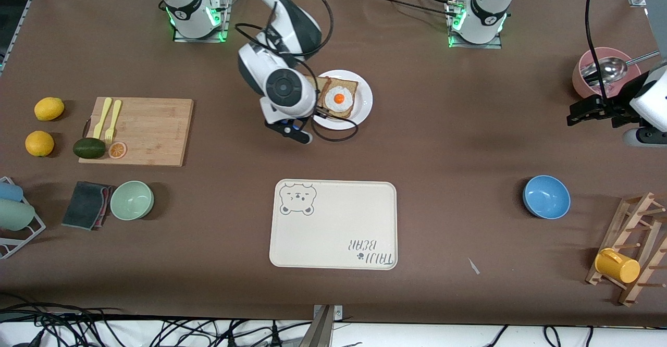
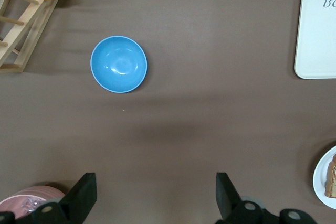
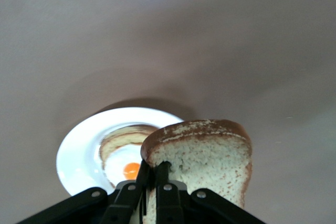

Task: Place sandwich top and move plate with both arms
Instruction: 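Lower the bread onto the egg and open the right gripper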

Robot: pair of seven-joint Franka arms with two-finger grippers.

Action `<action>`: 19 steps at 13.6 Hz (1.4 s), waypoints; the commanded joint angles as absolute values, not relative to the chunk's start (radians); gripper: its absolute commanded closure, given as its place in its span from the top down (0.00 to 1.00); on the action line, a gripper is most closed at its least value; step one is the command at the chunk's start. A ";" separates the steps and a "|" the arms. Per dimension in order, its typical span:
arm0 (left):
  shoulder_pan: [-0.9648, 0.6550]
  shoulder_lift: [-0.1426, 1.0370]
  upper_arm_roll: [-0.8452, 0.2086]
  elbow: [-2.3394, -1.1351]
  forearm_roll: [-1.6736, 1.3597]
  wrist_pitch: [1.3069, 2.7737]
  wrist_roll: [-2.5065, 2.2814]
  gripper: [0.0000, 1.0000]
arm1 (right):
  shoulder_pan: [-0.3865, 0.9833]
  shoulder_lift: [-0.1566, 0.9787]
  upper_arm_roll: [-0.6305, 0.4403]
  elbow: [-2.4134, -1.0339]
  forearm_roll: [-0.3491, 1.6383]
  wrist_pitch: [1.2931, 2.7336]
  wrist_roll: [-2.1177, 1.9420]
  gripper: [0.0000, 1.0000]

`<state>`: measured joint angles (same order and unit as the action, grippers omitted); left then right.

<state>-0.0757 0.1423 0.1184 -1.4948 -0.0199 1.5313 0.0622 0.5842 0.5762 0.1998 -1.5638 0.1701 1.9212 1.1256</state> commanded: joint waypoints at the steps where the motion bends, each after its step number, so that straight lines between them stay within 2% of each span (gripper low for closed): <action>1: -0.072 0.146 0.118 -1.480 -0.029 1.531 0.066 1.00 | 0.635 0.647 0.190 -1.517 0.207 1.979 1.150 0.00; 11: -0.071 0.144 0.118 -1.479 -0.029 1.532 0.063 1.00 | 0.713 0.745 0.190 -1.502 0.235 2.054 1.101 0.00; 12: -0.072 0.146 0.118 -1.480 -0.026 1.532 0.060 1.00 | 0.707 0.742 0.189 -1.499 0.236 2.057 1.103 0.24; 13: -0.072 0.146 0.118 -1.479 -0.031 1.532 0.058 1.00 | 0.701 0.742 0.187 -1.482 0.239 2.054 1.127 0.99; 19: -0.072 0.146 0.120 -1.479 -0.032 1.532 0.055 1.00 | 0.669 0.689 0.166 -1.447 0.224 2.040 1.109 1.00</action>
